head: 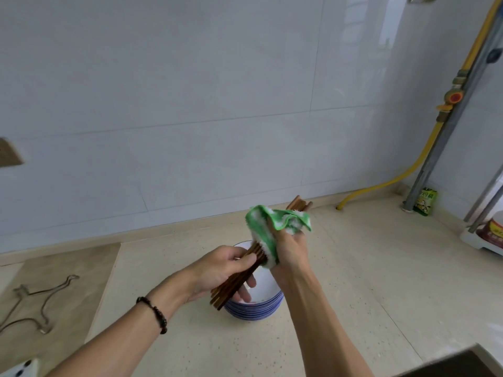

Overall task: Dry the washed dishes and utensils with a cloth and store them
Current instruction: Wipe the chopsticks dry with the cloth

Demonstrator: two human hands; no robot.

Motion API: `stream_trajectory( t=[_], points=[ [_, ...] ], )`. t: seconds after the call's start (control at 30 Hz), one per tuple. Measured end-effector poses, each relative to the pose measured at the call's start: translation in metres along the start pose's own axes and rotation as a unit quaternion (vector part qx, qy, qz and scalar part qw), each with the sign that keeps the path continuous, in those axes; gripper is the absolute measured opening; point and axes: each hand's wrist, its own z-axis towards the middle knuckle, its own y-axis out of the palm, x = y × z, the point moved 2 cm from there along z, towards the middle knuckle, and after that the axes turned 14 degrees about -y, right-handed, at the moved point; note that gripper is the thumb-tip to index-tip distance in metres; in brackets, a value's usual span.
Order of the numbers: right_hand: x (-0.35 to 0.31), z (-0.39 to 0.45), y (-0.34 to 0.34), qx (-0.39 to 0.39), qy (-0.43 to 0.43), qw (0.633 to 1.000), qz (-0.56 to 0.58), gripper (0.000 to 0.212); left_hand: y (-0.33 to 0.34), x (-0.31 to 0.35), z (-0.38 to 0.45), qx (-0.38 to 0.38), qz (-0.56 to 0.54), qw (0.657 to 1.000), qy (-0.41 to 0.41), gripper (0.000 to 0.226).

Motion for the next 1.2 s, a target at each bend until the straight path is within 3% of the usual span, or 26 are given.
stream_trajectory(
  t=[0.1,0.17,0.23,0.3,0.37,0.47,0.6,0.73,0.9,1.0,1.1,1.2],
  points=[
    [-0.006,0.007,0.006,0.06,0.004,0.995,0.083,0.028,-0.011,-0.01,-0.004,0.167,0.043,0.981,0.088,0.015],
    [-0.002,0.002,0.02,0.09,0.023,0.989,0.116,0.04,-0.009,-0.009,-0.002,0.298,0.051,0.941,0.153,0.021],
    [0.008,-0.008,0.036,0.104,0.04,0.989,0.102,0.029,-0.001,-0.003,0.002,0.39,0.091,0.896,0.193,0.036],
    [0.014,-0.013,0.047,0.111,0.055,0.989,0.077,0.015,0.0,0.004,0.001,0.426,0.123,0.87,0.216,0.042],
    [0.009,-0.002,0.047,0.121,0.055,0.986,0.102,0.008,-0.008,0.009,-0.007,0.432,0.163,0.852,0.248,0.04],
    [-0.015,0.033,0.032,0.17,0.028,0.965,0.198,0.016,-0.018,0.006,-0.024,0.416,0.205,0.841,0.278,0.034],
    [-0.004,0.017,0.044,0.197,0.029,0.96,0.196,0.021,-0.013,0.011,-0.022,0.444,0.256,0.822,0.247,0.04],
    [0.011,0.002,0.055,0.078,0.08,0.976,0.187,0.01,-0.016,0.017,-0.021,0.426,0.245,0.836,0.243,0.046],
    [-0.012,0.032,0.028,0.174,0.057,0.953,0.242,0.021,-0.018,0.007,-0.04,0.406,0.268,0.838,0.25,0.045],
    [0.001,0.014,0.047,0.17,0.067,0.954,0.236,0.012,-0.013,0.019,-0.037,0.431,0.279,0.825,0.238,0.046],
    [-0.001,0.017,0.045,0.135,0.093,0.96,0.227,0.014,-0.02,0.017,-0.041,0.397,0.283,0.835,0.256,0.05],
    [-0.02,0.036,0.022,0.177,0.067,0.956,0.225,0.021,-0.021,0.01,-0.053,0.373,0.286,0.841,0.268,0.04]
  ],
)
